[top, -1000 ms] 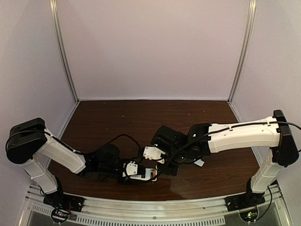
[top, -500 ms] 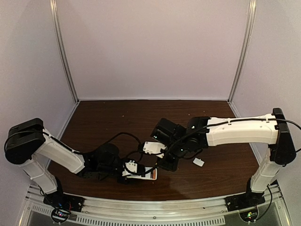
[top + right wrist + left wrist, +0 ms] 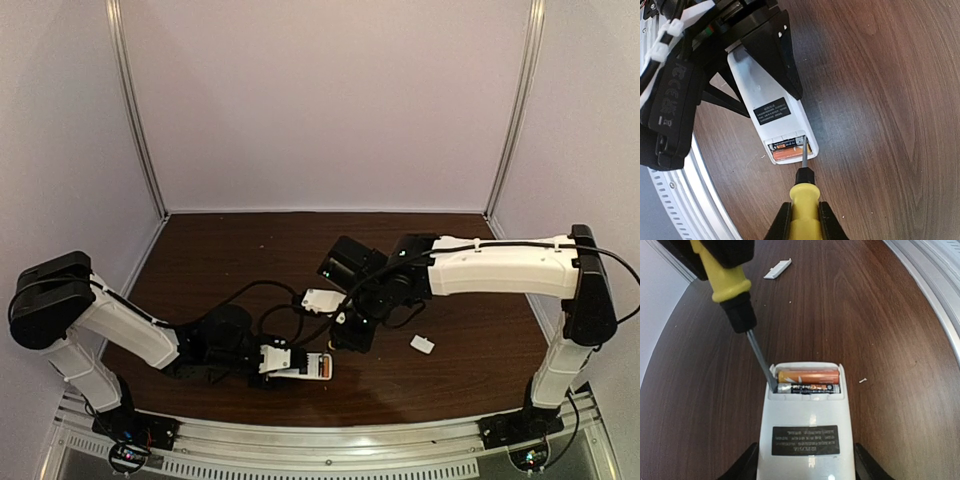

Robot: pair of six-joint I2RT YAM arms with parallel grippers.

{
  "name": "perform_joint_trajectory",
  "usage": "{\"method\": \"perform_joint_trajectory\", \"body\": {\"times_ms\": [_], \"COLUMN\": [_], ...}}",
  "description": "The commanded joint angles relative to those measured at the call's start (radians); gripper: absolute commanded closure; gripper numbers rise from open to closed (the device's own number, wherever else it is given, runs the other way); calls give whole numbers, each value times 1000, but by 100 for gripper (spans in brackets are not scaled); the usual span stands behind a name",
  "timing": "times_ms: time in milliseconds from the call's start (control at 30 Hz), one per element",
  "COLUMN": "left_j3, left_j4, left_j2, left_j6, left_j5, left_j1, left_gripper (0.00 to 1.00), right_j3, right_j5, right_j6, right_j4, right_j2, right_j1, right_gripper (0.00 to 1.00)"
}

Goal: Unload the batteries from the remote control

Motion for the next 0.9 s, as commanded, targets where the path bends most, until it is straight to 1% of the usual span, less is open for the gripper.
{"method": "perform_joint_trajectory", "body": {"times_ms": [0, 400, 867], "left_j3": [6, 5, -4], "left_j4": [146, 144, 157], "left_j2": [-35, -36, -47], "left_j6": [24, 25, 21], "left_j5": [25, 24, 6], "left_j1": [-14, -14, -13], "left_gripper": [100, 100, 100], "right_j3": [45, 108, 238], "right_j5": [11, -10, -39], "right_j6": [52, 44, 57], "right_j4": [-29, -49, -144], "right_j2": [49, 98, 174], "right_j1": [-40, -70, -98], "right_gripper": [100, 100, 100]}}
